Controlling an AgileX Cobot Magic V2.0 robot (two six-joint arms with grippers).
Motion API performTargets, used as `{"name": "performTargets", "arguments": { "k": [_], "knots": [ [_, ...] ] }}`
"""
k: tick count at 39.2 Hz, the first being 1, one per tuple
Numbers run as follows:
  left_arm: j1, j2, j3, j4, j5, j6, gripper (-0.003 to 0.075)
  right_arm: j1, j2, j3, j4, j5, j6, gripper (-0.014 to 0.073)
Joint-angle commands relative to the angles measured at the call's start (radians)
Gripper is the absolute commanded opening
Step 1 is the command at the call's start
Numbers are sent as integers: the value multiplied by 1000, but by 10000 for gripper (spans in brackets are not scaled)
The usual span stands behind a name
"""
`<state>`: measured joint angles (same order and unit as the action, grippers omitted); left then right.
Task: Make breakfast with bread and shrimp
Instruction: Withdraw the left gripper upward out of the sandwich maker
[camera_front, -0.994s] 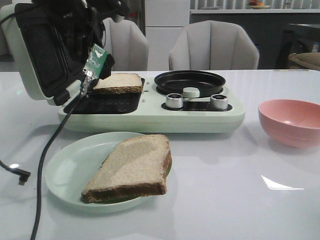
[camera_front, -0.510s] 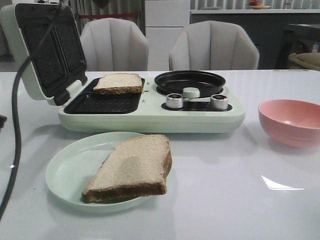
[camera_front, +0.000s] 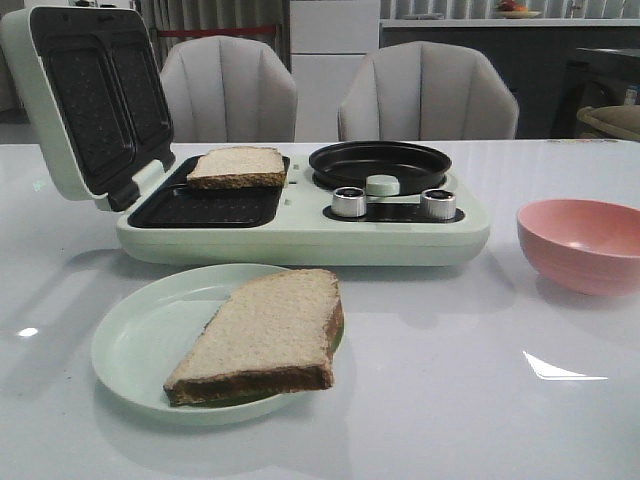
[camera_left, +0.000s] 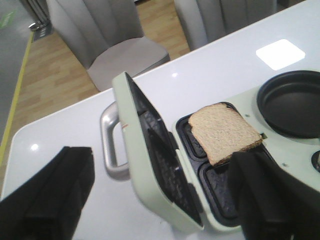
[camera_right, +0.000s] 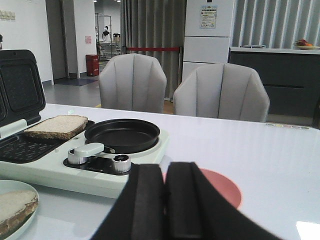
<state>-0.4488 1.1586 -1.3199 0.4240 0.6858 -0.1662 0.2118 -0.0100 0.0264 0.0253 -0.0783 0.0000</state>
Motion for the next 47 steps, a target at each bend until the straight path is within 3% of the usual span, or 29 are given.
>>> {"name": "performTargets", "arguments": {
  "k": [1,23,47],
  "knots": [
    [36,-125,61,-12,-55,-5,562,-3,-22,-16,-5,-81,0,150],
    [68,-687,536,-34,-89,-9,562,-3,-22,-16,-5,-81,0,150],
    [68,-1183,849,-139,-91,-14,562,-3,-22,-16,-5,-81,0,150]
  ]
}}
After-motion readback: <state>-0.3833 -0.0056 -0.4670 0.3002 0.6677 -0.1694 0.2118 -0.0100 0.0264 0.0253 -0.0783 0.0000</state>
